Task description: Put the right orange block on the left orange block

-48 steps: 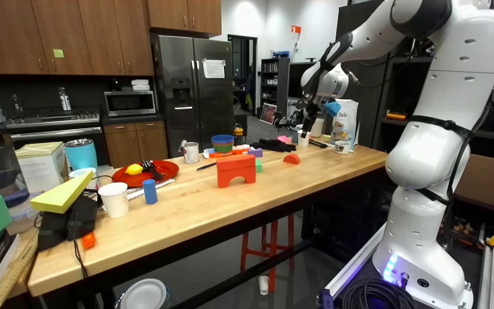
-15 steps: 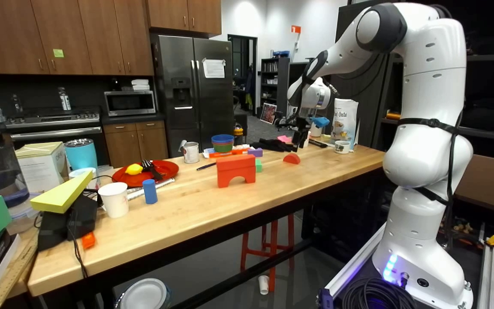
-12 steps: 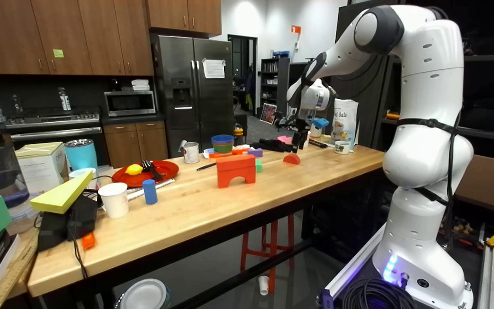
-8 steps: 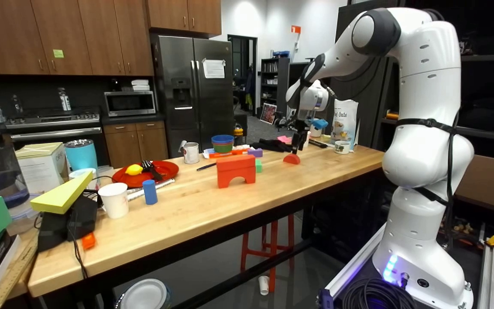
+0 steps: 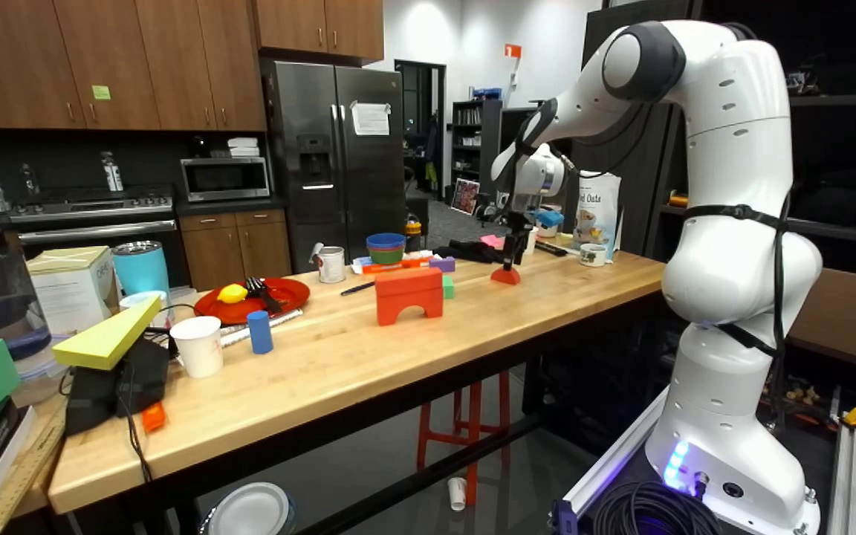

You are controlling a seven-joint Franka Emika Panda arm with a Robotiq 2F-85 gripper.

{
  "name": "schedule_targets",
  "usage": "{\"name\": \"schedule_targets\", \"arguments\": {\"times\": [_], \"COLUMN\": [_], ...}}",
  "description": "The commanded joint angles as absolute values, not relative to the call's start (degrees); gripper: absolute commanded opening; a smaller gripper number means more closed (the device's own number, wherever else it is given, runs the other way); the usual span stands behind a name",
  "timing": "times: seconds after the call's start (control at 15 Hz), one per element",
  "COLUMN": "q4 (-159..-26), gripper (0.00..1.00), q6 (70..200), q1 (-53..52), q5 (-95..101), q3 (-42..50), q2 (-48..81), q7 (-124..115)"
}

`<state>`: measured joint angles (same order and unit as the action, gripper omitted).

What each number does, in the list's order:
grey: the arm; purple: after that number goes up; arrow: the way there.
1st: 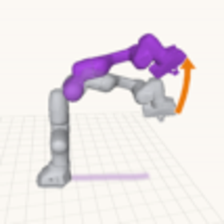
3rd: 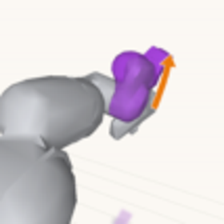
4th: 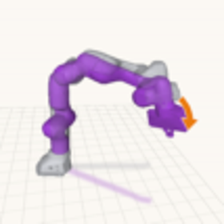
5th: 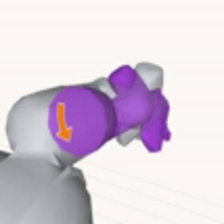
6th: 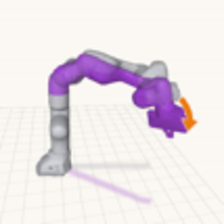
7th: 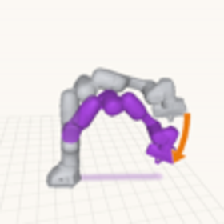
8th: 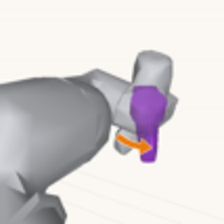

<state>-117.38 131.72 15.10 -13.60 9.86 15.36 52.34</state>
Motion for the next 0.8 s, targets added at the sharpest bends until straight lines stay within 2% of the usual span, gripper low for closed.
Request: {"name": "schedule_targets", "arguments": {"times": [0.0, 0.73], "q4": [-115.51, -114.59], "gripper": [1.00, 1.00], "q6": [130.00, 128.90], "q1": [16.74, 17.23], "q5": [-13.84, -13.77], "q3": [8.55, 7.85], "q2": [16.53, 17.82], "q7": [53.39, 53.55]}}
